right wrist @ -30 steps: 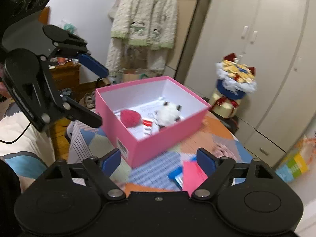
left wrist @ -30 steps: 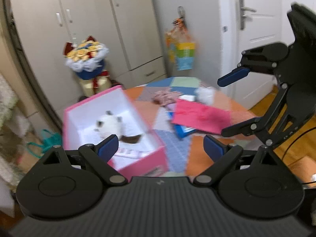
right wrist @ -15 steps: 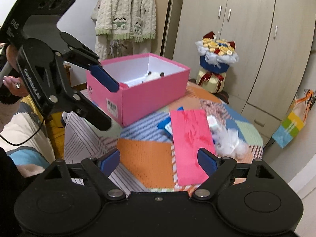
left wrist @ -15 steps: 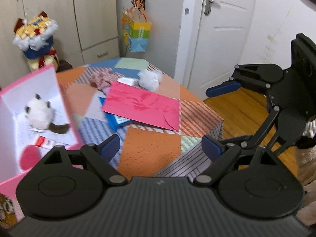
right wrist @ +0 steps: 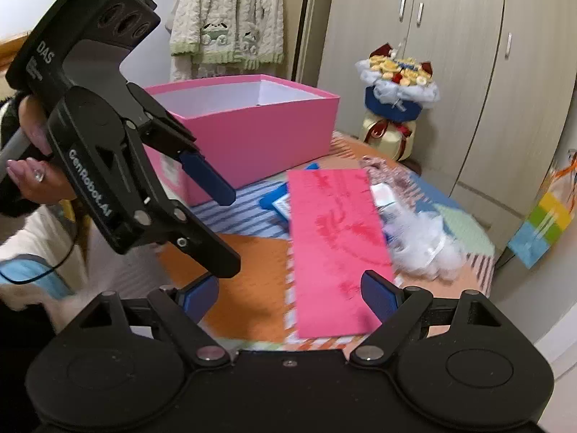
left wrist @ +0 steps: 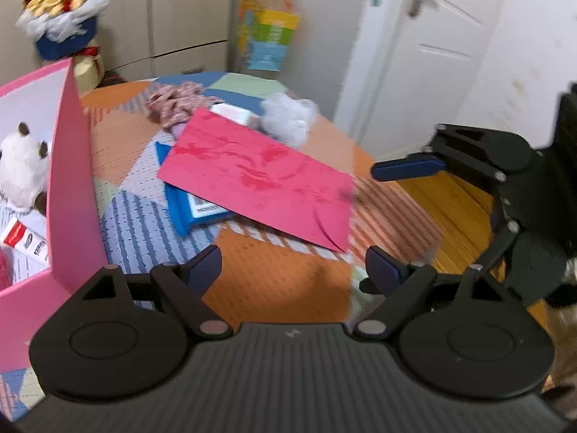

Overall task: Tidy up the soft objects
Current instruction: 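Move both grippers back toward the pink envelope on the table, then close the left gripper on the pink envelope edge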

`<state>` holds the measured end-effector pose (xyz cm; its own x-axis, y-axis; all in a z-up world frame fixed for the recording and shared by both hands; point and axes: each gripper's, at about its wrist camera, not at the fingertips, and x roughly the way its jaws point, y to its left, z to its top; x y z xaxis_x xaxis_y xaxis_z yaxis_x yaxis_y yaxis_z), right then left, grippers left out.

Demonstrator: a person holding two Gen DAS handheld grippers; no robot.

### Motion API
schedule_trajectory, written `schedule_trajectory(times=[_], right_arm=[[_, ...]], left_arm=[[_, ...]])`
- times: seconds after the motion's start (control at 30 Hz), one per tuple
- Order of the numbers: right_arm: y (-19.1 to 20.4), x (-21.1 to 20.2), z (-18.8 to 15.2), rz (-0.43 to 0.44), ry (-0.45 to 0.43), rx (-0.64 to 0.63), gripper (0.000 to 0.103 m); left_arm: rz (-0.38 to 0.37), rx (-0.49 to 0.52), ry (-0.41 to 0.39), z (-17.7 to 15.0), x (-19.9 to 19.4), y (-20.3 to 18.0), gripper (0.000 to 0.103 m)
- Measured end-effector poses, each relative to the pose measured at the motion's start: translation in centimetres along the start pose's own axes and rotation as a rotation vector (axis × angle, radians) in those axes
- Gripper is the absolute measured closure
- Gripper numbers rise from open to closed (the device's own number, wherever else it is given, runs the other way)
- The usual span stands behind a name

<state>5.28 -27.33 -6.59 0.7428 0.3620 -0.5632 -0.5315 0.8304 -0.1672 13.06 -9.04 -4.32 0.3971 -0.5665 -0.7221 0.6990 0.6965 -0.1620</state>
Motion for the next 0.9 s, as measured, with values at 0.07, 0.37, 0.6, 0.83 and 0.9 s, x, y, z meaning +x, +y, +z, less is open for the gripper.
schedule_trajectory(times=[0.07,0.37,0.6,0.83,0.9], right_arm=[[-0.1,0.7,-0.1,-0.010,0.004,-0.031,0.014],[-1.7,3.5,-0.3,-0.027,0.045,-0.036,0.010],[-2.3,5.0,-0.8,-0.049,0.048,-0.070,0.008],[-3.5,5.8,-1.3,-0.037,0.041,-0.070,0.005],[-4.0,6.0,-1.4,-0.012,0.037,-0.040,0.004]], left_arm=[[0.003,-0.024,-0.002,0.3,1.0,0.5,0.019],[0.026,-0.097,-0.054,-0.5,4.6,1.2,0.029],[0.049,-0.152,-0.107,-1.1,5.7,1.3,0.037],[0.033,-0.255,-0.153,-1.4,5.7,2.4,0.051],[0.020,-0.290,-0.168,-1.7,5.8,2.8,0.052]])
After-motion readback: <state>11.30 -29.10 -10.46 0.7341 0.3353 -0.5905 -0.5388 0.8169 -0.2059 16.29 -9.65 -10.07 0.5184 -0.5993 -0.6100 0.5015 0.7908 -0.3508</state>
